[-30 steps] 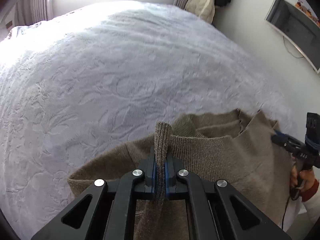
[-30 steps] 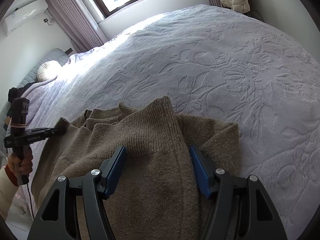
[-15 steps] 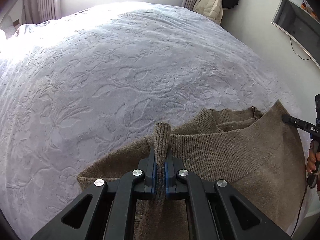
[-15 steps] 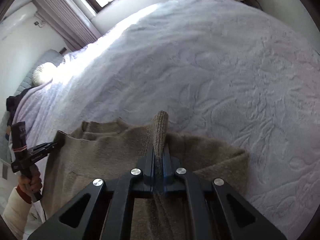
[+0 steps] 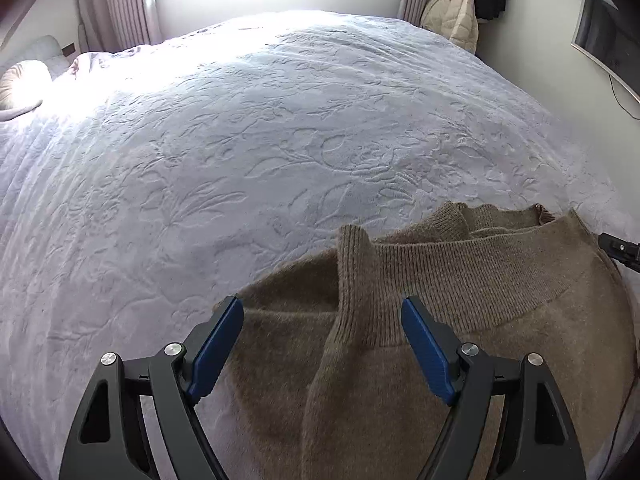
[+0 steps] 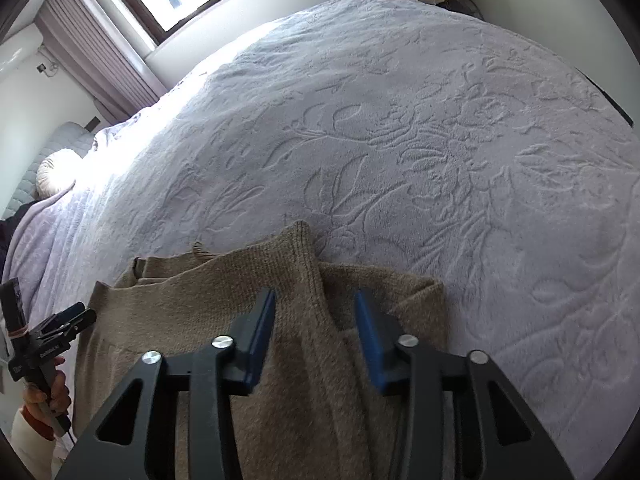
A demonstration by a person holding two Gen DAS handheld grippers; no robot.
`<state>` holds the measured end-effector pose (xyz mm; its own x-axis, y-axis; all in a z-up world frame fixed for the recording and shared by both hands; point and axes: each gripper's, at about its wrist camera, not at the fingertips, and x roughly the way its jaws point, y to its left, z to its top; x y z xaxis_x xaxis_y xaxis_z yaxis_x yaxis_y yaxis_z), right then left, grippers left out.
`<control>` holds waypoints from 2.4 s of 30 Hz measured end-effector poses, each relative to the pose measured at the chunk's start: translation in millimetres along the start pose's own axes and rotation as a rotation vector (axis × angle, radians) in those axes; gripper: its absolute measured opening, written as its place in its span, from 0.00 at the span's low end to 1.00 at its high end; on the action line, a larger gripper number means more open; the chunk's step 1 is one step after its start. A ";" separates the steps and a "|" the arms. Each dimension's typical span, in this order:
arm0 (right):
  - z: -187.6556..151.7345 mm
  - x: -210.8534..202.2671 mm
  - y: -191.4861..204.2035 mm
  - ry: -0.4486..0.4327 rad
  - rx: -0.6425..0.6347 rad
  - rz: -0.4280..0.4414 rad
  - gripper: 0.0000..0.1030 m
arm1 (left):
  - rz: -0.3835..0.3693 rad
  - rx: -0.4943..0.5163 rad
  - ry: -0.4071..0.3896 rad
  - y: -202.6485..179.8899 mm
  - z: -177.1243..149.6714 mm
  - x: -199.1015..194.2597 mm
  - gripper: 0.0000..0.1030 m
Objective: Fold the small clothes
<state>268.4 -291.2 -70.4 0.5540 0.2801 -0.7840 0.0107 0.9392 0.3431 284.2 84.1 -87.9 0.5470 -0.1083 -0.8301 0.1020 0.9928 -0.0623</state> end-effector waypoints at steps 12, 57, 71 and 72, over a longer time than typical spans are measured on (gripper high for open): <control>-128.0 -89.7 62.8 0.025 -0.073 0.312 0.52 | -0.201 -0.066 0.021 34.7 -109.1 -83.7 0.79; -206.4 -52.0 73.0 0.116 0.134 0.239 0.11 | -0.025 -0.109 -0.020 6.2 -214.4 -127.3 0.73; -235.0 -66.1 123.6 0.110 -0.059 0.118 0.57 | -0.067 -0.189 -0.010 -2.0 -258.0 -120.9 1.00; -237.1 -67.1 126.1 0.111 -0.074 0.110 0.59 | -0.064 -0.200 -0.008 -1.4 -259.2 -119.9 1.00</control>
<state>35.2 -144.5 -97.2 0.4533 0.3983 -0.7974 -0.1084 0.9126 0.3942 3.1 108.8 -131.9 0.5516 -0.1711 -0.8164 -0.0295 0.9741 -0.2241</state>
